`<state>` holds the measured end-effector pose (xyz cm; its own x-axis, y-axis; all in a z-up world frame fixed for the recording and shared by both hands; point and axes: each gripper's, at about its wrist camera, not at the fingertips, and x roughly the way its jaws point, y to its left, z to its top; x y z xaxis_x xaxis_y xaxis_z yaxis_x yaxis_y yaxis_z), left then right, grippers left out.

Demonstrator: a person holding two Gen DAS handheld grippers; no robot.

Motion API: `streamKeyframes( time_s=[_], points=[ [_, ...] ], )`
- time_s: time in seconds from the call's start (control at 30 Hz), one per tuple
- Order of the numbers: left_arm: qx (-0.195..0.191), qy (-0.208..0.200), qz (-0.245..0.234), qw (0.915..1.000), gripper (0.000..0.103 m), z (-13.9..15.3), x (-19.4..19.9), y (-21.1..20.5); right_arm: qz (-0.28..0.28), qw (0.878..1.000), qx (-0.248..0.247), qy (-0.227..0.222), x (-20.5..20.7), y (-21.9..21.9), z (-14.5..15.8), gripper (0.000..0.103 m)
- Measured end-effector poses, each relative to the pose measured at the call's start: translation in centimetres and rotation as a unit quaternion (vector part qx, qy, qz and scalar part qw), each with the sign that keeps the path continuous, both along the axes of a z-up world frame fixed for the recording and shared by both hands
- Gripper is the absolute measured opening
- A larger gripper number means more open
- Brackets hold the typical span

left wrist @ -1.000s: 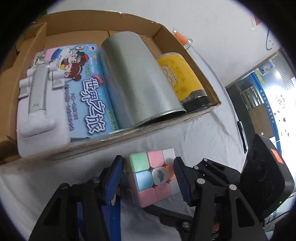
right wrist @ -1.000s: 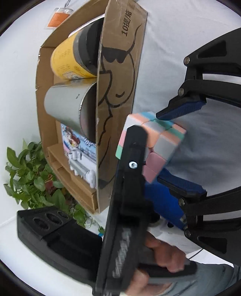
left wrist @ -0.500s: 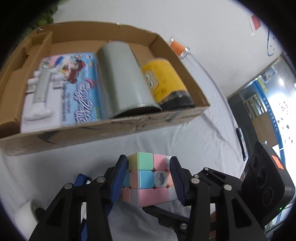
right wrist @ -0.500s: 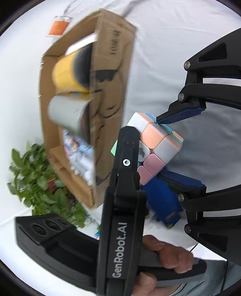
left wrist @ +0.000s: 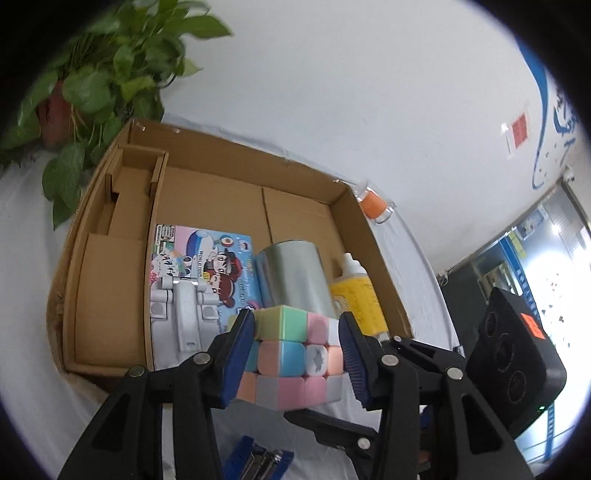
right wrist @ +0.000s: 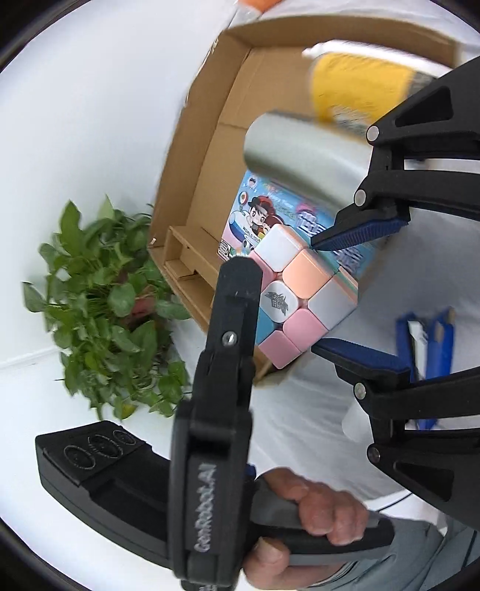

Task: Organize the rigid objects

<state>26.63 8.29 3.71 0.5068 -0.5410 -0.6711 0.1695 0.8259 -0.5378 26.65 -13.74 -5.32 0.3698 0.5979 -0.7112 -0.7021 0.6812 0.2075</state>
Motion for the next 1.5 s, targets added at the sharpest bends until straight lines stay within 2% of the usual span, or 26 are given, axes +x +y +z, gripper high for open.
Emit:
streamKeyframes(
  time_s=[0.07,0.13,0.27,0.33,0.43,0.57,0.67,0.7,0.8,0.9,0.93,0.97,1.0,1.03,1.1,1.23,1.4,1.5],
  points=[
    [-0.019,0.025,-0.002,0.9995,0.042,-1.5,1.3,0.6,-0.001,1.0,-0.014,0.021,1.6,0.2,-1.3,0.046],
    [-0.021,0.048,-0.001,0.9986,0.041,-3.4,2.0,0.7,-0.005,0.999,-0.019,0.038,2.3,0.1,-2.5,0.046],
    [-0.032,0.075,0.0,0.9967,0.039,-6.1,2.0,0.5,0.0,0.999,-0.037,0.037,1.2,-0.5,-2.8,0.046],
    [-0.041,0.074,-0.001,0.9965,0.037,-6.5,1.8,0.6,-0.004,0.998,-0.047,0.041,1.0,-0.7,-2.6,0.046],
    [-0.026,0.081,-0.005,0.9963,0.037,-7.0,1.3,0.0,-0.006,0.997,-0.068,0.035,0.7,-0.2,-2.4,0.049],
    [-0.03,0.084,-0.008,0.996,0.037,-7.3,0.8,-0.1,-0.011,0.996,-0.084,0.027,0.2,0.4,-1.9,0.05],
    [0.007,0.061,-0.001,0.9981,0.036,-6.3,-0.2,0.1,-0.02,0.997,-0.076,0.005,-0.7,0.0,-0.7,0.054],
    [0.019,0.044,0.003,0.9988,0.041,-5.6,-0.9,0.3,-0.025,0.998,-0.064,0.0,-0.9,-0.2,-0.3,0.054],
    [0.046,0.0,0.023,0.9987,0.078,-3.4,-3.5,1.7,-0.047,0.997,-0.058,0.018,-1.0,0.3,-0.7,0.054],
    [0.064,-0.035,0.038,0.9966,0.08,-2.4,-6.7,3.1,-0.05,0.998,-0.039,0.002,-3.8,0.4,-0.2,0.054],
    [0.064,-0.026,0.026,0.9972,0.08,-2.8,-7.3,3.2,-0.051,0.998,-0.021,-0.011,-5.5,0.0,0.1,0.059],
    [0.059,-0.007,0.014,0.9981,0.08,-3.6,-7.8,3.3,-0.054,0.998,-0.016,-0.016,-6.7,-0.5,0.2,0.07],
    [0.05,0.016,0.005,0.9986,0.079,-4.8,-8.0,3.2,-0.058,0.998,-0.012,-0.018,-8.1,-1.0,0.0,0.073],
    [0.046,0.037,-0.003,0.9982,0.079,-5.9,-8.1,2.9,-0.059,0.998,-0.009,-0.013,-9.3,-1.6,-0.4,0.073],
    [0.046,0.08,-0.029,0.9953,0.077,-8.0,-8.3,1.7,-0.054,0.998,-0.011,0.027,-11.8,-3.1,-1.9,0.073],
    [0.048,0.096,-0.072,0.9916,0.077,-9.1,-8.3,-1.2,-0.062,0.995,-0.004,0.082,-15.2,-5.7,-3.6,0.074],
    [0.112,0.111,-0.108,0.9815,0.077,-9.7,-8.5,-4.9,-0.064,0.993,-0.012,0.102,-17.6,-5.4,-5.2,0.073],
    [0.088,0.13,-0.12,0.9804,0.077,-9.6,-9.1,-5.7,-0.077,0.989,-0.005,0.129,-18.3,-4.2,-6.6,0.073]
  ],
)
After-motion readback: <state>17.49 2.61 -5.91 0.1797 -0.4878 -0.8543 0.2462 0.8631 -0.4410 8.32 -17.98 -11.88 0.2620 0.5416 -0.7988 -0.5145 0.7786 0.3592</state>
